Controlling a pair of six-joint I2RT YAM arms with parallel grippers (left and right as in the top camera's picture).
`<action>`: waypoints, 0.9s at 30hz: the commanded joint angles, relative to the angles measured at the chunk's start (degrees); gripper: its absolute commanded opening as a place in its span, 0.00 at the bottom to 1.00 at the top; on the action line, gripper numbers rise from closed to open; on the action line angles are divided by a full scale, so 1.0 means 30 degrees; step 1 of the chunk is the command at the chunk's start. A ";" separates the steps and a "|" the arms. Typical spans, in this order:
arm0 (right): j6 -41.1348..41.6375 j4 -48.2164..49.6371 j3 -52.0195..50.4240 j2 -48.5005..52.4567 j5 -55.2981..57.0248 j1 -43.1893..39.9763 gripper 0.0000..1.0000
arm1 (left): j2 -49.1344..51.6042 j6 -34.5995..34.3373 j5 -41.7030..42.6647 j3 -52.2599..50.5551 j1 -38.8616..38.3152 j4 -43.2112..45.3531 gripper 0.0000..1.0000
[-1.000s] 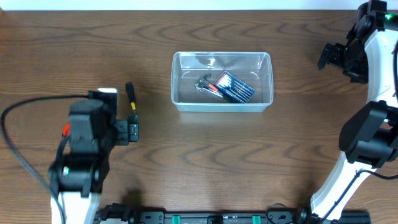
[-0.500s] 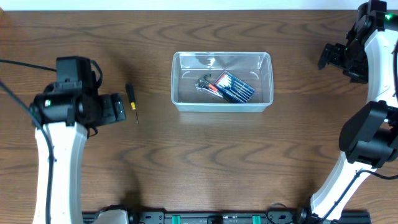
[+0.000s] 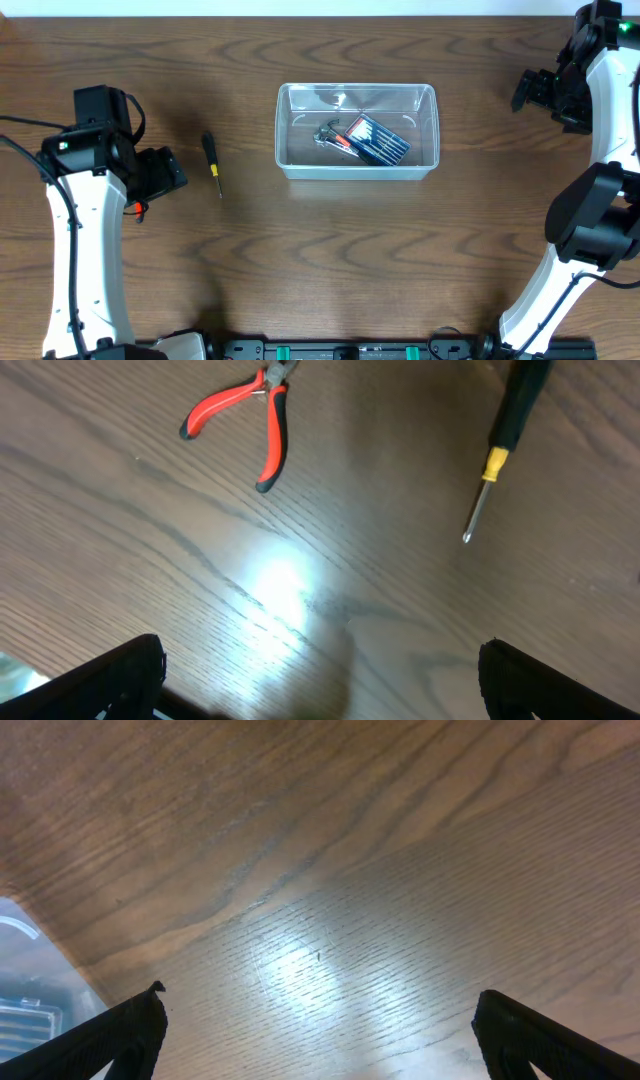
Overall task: Pack container
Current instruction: 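Move the left gripper over the red-handled pliers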
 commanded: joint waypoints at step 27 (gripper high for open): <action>0.0350 0.0044 0.0000 0.0015 0.0000 0.0007 0.99 | 0.7614 -0.0291 -0.0095 0.0044 0.1523 0.3337 0.98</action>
